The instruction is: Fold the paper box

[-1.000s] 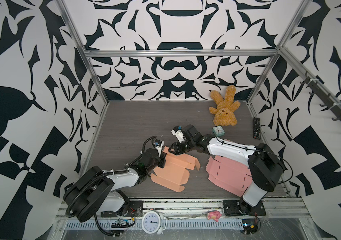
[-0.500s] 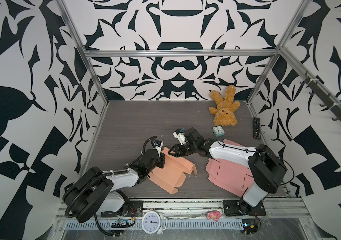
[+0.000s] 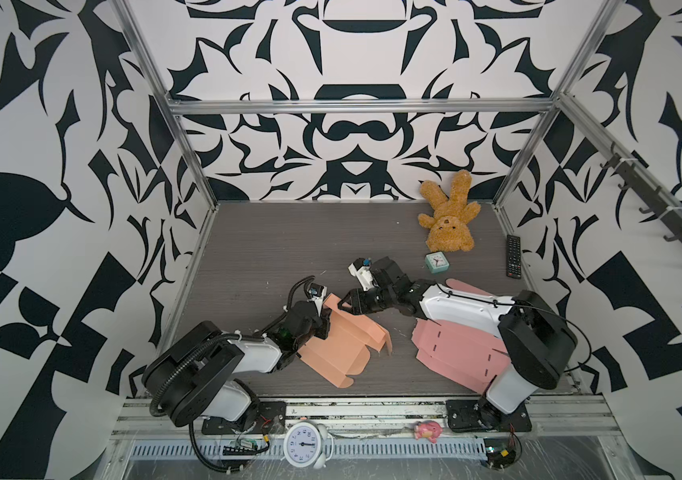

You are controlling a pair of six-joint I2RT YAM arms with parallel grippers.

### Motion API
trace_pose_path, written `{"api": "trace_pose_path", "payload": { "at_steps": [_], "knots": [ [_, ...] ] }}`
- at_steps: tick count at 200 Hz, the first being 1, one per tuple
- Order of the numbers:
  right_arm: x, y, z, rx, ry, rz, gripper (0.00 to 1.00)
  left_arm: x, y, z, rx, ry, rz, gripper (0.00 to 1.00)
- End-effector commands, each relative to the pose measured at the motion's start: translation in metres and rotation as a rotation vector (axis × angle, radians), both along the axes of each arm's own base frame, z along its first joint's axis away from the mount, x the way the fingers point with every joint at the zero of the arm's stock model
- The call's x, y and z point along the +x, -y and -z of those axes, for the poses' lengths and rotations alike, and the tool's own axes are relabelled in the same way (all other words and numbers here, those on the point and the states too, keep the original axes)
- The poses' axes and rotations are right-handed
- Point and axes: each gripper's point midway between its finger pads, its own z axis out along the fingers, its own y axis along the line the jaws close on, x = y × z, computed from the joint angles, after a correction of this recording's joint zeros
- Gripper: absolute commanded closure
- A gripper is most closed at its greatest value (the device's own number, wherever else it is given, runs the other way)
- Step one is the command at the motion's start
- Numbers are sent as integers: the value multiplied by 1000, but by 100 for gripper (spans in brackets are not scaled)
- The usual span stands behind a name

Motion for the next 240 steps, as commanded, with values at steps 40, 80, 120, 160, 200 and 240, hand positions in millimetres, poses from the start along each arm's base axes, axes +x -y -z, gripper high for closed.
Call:
{"api": "trace_pose_path", "payload": {
  "at_steps": [40, 80, 120, 160, 200, 240],
  "knots": [
    [-9, -7, -1, 56, -22, 9, 58, 12, 8, -10, -25, 63, 1, 76],
    [-17, -10, -4, 130, -58, 36, 59, 12, 2, -13, -23, 78, -29, 79],
    [-16, -3, -7, 94, -23, 52, 59, 12, 0, -10, -22, 74, -34, 79],
    [-13, -1, -4, 67, -9, 65, 60, 7, -3, -10, -41, 71, -39, 73],
    [-13, 3, 1, 53, -10, 79, 60, -4, -4, -22, -80, 67, -11, 66],
    [-12, 1, 0, 65, -10, 83, 61, 0, -7, -39, -81, 113, -30, 66]
  ]
}}
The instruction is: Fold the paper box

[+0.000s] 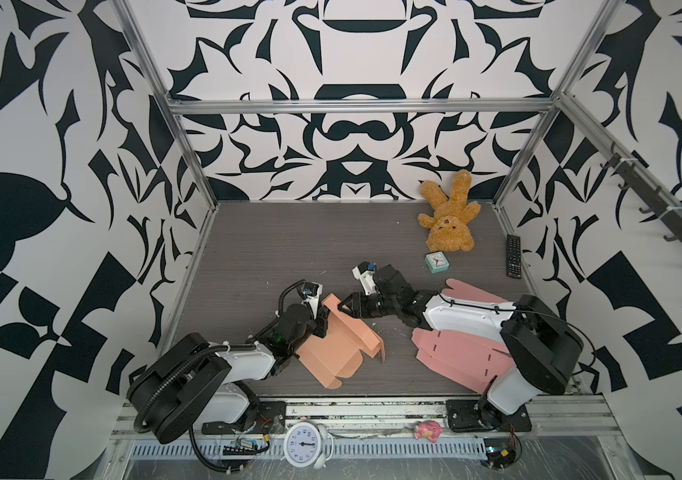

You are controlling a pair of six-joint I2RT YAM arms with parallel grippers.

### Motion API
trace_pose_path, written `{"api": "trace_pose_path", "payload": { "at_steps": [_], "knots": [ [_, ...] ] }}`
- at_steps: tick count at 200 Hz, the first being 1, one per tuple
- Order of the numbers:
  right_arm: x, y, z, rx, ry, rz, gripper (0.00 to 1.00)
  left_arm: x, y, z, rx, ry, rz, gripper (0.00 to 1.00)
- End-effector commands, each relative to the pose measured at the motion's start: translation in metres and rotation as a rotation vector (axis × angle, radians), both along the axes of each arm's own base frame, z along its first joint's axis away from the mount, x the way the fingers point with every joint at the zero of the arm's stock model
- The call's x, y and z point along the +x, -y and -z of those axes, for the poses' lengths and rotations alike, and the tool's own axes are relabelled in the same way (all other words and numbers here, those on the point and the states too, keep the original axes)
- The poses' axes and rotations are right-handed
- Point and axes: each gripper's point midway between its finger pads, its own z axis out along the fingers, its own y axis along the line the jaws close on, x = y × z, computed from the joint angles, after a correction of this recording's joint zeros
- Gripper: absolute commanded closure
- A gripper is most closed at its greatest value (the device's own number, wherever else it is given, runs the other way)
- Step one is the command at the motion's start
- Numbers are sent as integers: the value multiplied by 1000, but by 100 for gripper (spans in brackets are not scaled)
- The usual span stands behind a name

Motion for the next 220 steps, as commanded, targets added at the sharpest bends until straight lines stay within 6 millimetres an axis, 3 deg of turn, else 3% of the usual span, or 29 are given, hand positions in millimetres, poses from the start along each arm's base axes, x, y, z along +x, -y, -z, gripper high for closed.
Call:
{"api": "trace_pose_path", "payload": {
  "at_steps": [1, 90, 135, 178, 220],
  "knots": [
    [-6, 3, -1, -10, -1, -4, 61, 2, -2, -7, 0, 19, -14, 66],
    [-8, -5, -7, 53, -21, -10, 61, 10, 12, -4, -26, 57, 25, 74],
    [-3, -8, -12, 50, -14, -12, 57, 15, 12, -5, -23, 107, 25, 67],
    [3, -14, -23, 80, -26, -19, 56, 15, 28, -8, -62, 121, 111, 66],
    [20, -5, -29, 79, -15, 13, 46, 14, 32, -2, -77, 108, 129, 66]
  ]
}}
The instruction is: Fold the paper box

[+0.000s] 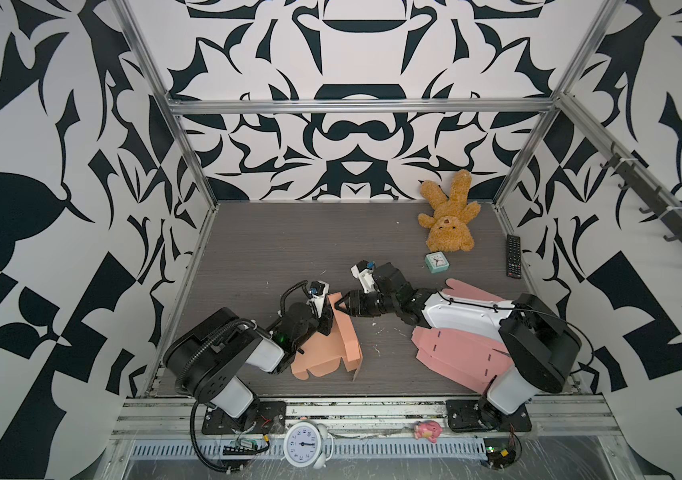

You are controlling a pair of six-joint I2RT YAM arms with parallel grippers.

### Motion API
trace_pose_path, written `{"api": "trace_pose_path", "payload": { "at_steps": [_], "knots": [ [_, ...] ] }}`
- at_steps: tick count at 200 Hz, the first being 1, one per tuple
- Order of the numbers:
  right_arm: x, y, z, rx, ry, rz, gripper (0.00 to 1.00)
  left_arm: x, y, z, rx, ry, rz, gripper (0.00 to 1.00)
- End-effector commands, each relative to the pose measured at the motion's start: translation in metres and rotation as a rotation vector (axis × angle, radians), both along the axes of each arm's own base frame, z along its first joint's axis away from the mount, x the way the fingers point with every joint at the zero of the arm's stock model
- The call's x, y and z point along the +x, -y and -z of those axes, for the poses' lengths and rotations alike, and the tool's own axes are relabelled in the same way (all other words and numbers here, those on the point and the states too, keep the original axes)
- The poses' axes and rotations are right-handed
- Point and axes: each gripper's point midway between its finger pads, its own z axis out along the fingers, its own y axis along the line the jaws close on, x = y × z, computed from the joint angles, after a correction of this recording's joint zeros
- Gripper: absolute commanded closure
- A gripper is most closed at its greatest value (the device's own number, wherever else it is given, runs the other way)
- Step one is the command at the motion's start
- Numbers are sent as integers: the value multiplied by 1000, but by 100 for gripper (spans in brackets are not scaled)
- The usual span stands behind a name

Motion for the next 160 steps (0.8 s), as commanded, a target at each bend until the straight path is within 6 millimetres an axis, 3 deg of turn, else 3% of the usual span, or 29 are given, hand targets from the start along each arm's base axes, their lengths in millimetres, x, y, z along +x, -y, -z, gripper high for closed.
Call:
{"api": "trace_pose_path", "payload": {
  "at_steps": [1, 63, 160],
  "knots": [
    [14, -2, -21, 38, 27, 7, 46, 4, 9, -13, -50, 41, 31, 66],
    [32, 1, -22, 37, 43, -17, 44, 7, 12, -11, -65, 38, 36, 68],
    [26, -19, -23, 62, 17, -177, 50, 16, 22, -26, -52, 60, 87, 69]
  ]
}}
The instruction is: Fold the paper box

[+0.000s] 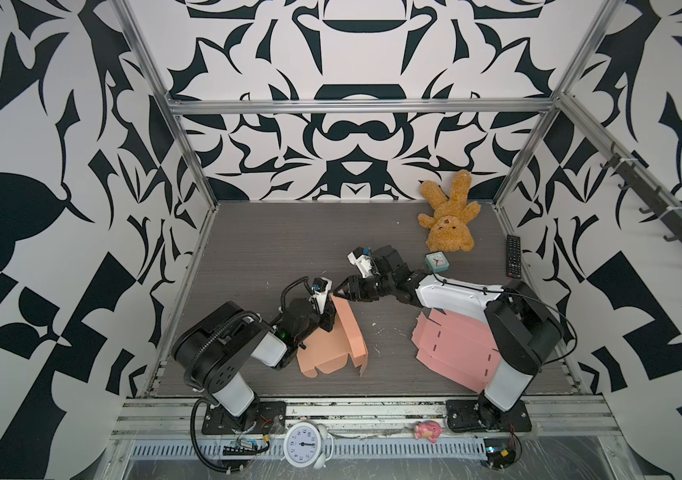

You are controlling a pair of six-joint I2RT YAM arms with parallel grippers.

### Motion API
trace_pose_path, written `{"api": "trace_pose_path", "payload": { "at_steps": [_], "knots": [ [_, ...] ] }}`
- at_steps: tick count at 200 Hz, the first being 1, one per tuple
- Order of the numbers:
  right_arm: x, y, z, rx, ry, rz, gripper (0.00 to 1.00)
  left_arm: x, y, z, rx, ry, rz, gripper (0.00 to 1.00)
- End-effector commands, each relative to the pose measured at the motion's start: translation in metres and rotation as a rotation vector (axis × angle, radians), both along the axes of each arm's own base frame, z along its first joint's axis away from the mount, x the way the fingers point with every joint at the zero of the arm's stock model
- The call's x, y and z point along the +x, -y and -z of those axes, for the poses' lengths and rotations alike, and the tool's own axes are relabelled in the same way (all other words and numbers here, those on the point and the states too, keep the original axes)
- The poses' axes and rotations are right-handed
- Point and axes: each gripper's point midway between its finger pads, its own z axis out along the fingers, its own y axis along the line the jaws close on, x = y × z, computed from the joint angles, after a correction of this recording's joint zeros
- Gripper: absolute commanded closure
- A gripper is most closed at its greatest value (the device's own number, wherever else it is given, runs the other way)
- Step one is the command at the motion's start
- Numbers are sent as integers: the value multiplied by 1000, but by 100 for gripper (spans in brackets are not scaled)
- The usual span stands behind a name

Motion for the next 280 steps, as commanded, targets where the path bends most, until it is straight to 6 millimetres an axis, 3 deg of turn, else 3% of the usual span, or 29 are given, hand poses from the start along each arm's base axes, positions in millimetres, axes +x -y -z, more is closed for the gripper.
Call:
{"api": "trace_pose_path", "payload": {
  "at_steps": [1, 94, 204, 280],
  "knots": [
    [-7, -11, -17, 52, 14, -78, 50, 5, 12, -21, -34, 46, 45, 69],
    [2, -2, -8, 71, -21, -49, 51, -2, 14, -17, -44, 22, 70, 84],
    [6, 14, -7, 62, -15, -5, 51, -9, 1, -13, -48, 7, 30, 78],
    [0, 15, -9, 92, -33, -13, 52, -6, 1, -13, -43, 1, 19, 86]
  ]
}}
